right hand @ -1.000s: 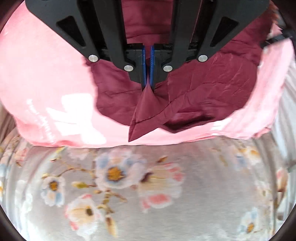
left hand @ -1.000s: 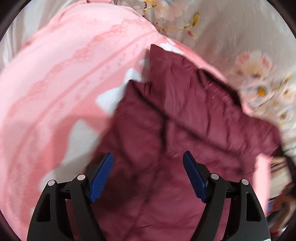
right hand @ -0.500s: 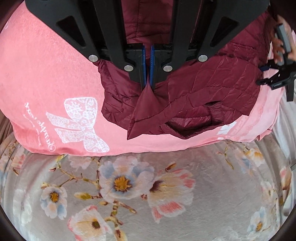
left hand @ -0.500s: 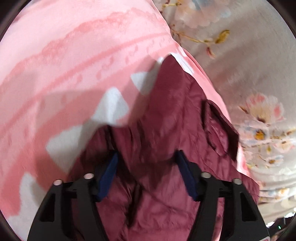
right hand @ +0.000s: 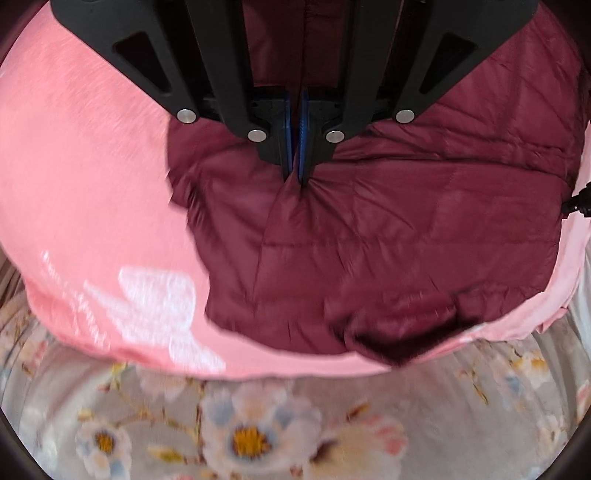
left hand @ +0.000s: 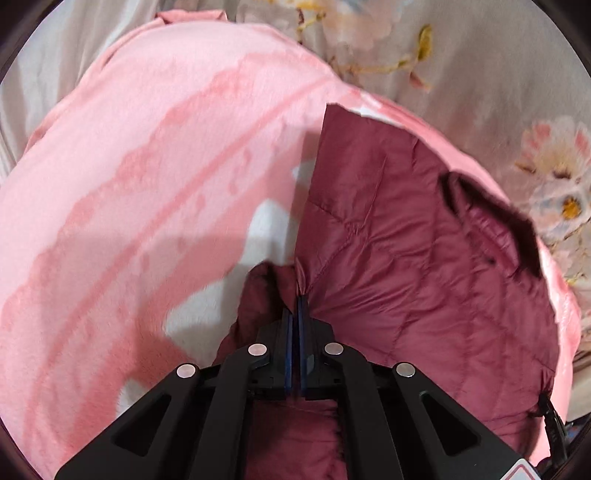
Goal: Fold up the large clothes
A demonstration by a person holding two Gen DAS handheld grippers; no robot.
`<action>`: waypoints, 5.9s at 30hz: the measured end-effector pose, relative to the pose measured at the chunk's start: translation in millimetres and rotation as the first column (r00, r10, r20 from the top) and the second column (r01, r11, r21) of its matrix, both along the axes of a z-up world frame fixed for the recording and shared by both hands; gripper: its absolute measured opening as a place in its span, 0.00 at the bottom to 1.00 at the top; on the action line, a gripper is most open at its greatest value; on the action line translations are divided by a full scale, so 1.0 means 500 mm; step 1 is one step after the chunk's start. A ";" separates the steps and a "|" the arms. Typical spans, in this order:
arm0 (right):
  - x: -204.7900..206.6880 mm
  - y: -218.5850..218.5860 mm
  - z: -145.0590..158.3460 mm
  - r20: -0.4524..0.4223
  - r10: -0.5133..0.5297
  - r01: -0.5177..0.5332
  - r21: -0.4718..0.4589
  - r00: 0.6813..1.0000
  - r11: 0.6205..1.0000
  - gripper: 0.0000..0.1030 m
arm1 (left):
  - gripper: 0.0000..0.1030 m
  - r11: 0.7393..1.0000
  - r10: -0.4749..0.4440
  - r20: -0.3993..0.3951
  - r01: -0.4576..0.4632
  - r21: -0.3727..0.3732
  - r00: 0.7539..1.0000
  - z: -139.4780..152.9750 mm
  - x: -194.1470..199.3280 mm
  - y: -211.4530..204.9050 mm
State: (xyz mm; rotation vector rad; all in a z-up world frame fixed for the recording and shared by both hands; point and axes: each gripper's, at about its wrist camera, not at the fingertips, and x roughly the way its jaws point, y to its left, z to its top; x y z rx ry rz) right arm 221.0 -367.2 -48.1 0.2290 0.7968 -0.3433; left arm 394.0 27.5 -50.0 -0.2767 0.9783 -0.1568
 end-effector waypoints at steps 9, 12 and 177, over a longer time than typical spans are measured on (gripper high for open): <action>0.002 0.022 -0.016 -0.032 0.019 -0.021 -0.056 0.999 0.998 0.03 | 0.06 0.985 -0.019 0.076 0.006 0.170 0.997 -0.010 -0.010 -0.044; -0.027 0.021 0.013 -0.017 0.004 -0.005 -0.076 1.000 0.997 0.23 | 0.20 0.980 -0.021 0.074 0.005 0.199 0.997 0.013 -0.034 -0.033; 0.233 -0.016 0.004 0.104 0.039 -0.056 0.165 0.994 0.985 0.07 | 0.23 0.951 -0.281 0.153 0.253 0.179 0.947 0.025 0.123 -0.324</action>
